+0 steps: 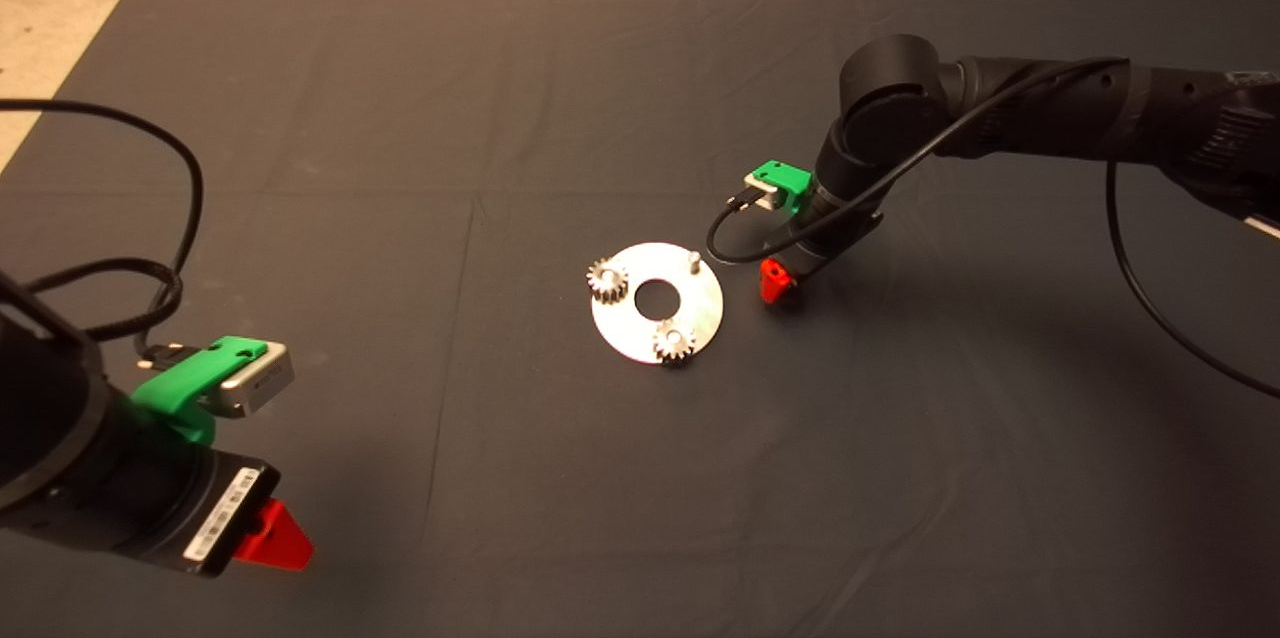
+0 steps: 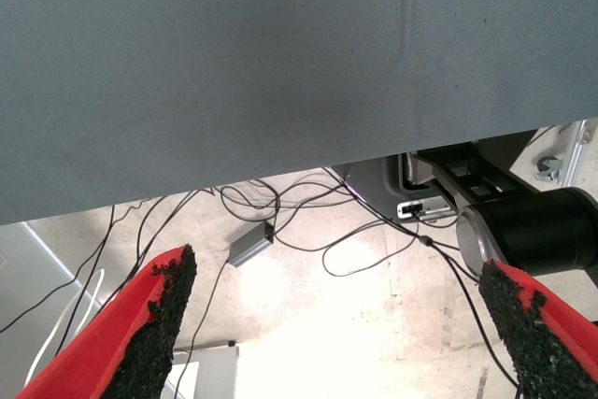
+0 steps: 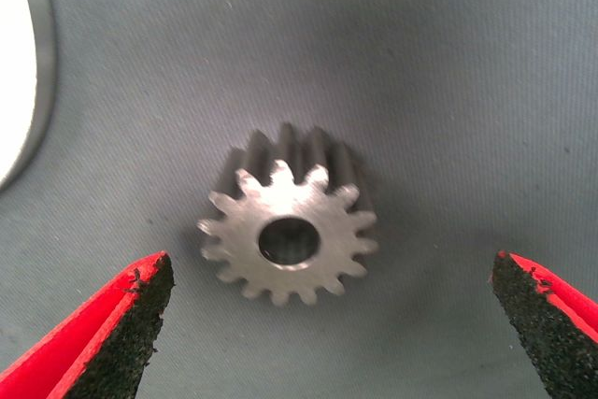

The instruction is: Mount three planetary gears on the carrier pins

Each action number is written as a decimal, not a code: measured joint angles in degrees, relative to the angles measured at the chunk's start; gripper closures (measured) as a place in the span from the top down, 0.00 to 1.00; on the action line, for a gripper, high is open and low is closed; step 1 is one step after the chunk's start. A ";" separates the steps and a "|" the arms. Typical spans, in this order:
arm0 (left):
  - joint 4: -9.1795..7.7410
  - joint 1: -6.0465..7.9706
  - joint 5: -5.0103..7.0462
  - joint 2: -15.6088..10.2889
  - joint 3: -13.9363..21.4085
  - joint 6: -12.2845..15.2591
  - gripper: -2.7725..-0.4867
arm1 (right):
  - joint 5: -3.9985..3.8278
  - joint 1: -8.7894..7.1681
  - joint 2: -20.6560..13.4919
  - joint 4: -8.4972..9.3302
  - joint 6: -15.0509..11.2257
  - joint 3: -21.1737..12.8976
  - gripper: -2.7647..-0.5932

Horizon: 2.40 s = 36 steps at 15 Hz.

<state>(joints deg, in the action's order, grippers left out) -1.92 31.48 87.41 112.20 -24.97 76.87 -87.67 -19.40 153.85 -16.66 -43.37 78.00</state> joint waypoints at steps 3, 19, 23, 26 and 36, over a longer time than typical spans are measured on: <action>0.02 0.02 0.00 0.00 0.00 -0.01 0.74 | -0.01 0.00 0.77 0.00 0.00 0.76 0.82; -0.01 0.01 0.00 0.03 0.00 -0.02 0.74 | 0.02 0.00 1.86 0.00 0.00 2.44 0.56; -0.01 0.01 0.00 0.04 0.00 -0.02 0.74 | 0.02 0.00 1.86 0.02 -0.04 2.44 0.53; -0.01 0.02 0.00 0.04 0.00 -0.02 0.74 | 0.02 0.00 1.86 0.02 -0.12 2.44 0.50; -0.01 0.02 0.00 0.17 0.00 -0.02 0.74 | 0.15 0.00 1.86 0.27 -0.89 2.44 0.43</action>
<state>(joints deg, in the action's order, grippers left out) -1.93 31.50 87.41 112.37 -24.97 76.85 -87.52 -19.40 155.71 -16.40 -44.26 80.43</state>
